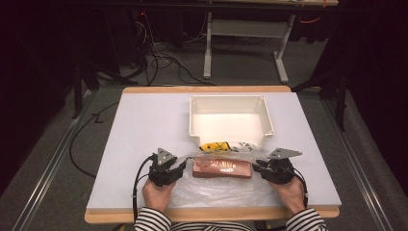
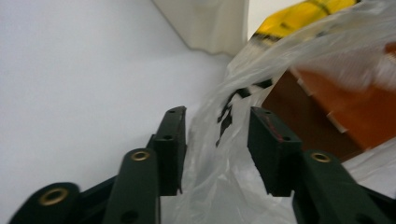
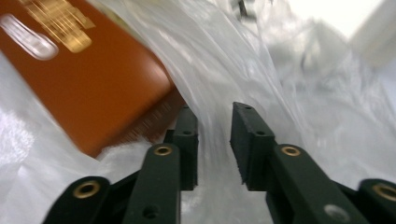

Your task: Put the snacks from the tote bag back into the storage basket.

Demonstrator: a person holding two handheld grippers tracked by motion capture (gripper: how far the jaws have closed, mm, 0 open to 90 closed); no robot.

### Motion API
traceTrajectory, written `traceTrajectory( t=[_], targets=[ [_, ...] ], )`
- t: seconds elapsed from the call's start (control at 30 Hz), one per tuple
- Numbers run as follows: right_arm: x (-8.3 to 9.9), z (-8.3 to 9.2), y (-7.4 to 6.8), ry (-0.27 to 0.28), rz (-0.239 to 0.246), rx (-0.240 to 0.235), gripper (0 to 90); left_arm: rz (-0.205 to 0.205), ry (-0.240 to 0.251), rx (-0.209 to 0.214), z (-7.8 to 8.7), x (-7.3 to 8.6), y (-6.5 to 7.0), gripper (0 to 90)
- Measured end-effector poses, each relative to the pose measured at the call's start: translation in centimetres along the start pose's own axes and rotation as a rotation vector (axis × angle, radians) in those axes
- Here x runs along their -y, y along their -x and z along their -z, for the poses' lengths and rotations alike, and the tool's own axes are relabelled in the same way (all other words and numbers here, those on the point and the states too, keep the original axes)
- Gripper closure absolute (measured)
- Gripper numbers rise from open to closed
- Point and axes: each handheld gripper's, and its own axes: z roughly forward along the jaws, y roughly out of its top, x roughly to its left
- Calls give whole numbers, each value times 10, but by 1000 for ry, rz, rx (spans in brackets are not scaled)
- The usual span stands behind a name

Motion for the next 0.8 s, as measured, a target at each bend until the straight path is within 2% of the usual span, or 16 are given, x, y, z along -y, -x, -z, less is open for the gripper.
traceTrajectory(
  t=[0.07, 0.1, 0.13, 0.23, 0.33, 0.4, 0.43, 0.57, 0.7, 0.8],
  targets=[
    [6, -5, 4, -29, 13, 21, 802, -18, -41, 9, -5, 5, -2, 794],
    [9, -6, 8, -21, 20, 15, 827, -31, -55, 8, -7, 6, -2, 852],
    [10, -6, 12, -10, 7, 5, 846, -43, -55, 3, -8, 7, -1, 882],
    [5, -10, 18, -16, 14, 22, 861, -69, -66, -26, -12, 3, 0, 898],
    [-3, -18, 23, -19, 28, 60, 867, -54, -63, -34, -17, -1, -2, 895],
    [-9, -23, 26, -22, 32, 73, 865, -53, -61, -45, -17, -2, -1, 862],
    [-11, -24, 27, -24, 21, 75, 860, -52, -57, -41, -16, -2, -1, 811],
    [-9, -21, 27, -15, -5, 42, 773, -51, 23, -4, 0, -2, 2, 632],
    [-7, -8, 25, 25, -28, 9, 730, -56, 88, 35, 15, -11, 5, 576],
    [-8, 2, 23, 57, -39, -7, 701, -61, 109, 37, 18, -18, 7, 561]
  ],
)
